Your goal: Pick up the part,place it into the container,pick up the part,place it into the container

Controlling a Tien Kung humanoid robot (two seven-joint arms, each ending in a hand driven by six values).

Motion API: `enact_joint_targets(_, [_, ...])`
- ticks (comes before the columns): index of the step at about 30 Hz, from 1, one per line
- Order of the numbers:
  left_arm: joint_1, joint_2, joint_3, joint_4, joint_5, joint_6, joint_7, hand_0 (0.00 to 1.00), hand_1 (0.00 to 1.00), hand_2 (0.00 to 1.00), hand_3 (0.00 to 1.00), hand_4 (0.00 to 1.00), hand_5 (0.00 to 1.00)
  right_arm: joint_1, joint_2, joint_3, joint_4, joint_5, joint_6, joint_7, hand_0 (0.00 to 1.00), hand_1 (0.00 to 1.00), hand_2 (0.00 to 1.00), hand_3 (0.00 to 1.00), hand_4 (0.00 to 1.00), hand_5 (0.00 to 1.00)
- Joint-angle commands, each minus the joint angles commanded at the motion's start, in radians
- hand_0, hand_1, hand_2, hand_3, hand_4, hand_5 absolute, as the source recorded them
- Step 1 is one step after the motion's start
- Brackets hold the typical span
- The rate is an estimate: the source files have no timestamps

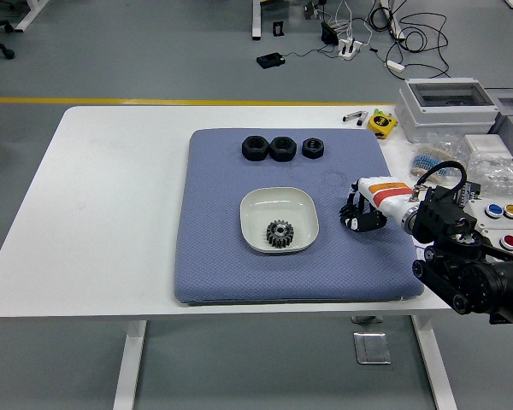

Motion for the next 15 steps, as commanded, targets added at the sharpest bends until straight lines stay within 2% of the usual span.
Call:
enact_joint_targets(2, [0.001,0.0,0.001,0.0,-0.002,0.0,-0.001,0.524,0.546,0.703,0.602,0.596,0.577,-0.002,-0.002,0.0,0.002,0.005,-0.007,0.003,0.047,0.181,0.322,0.489,0.63,0.401])
enact_joint_targets(3, [0.001,0.0,0.001,0.0,-0.002,0.0,-0.001,0.521,0.548,0.703,0.601,0.596,0.577,-0.003,-0.003,0.0,0.003,0.006,-0.01,0.004,0.002,0.107,0.245,0.483,0.619,0.426])
enact_joint_targets(11, [0.007,0.001,0.006,0.0,-0.007,-0.002,-0.002,0.52,0.549,0.703,0.602,0.596,0.577,-0.014,-0.014,0.006,0.027,0.0,-0.018,0.014,0.002,0.093,0.233,0.486,0.626,0.429])
enact_joint_targets(15, [0.013,0.0,0.007,0.0,-0.009,-0.002,-0.002,0.519,0.549,0.702,0.602,0.596,0.577,-0.02,-0.034,0.018,0.08,-0.033,-0.026,0.018,0.002,0.094,0.23,0.484,0.638,0.427])
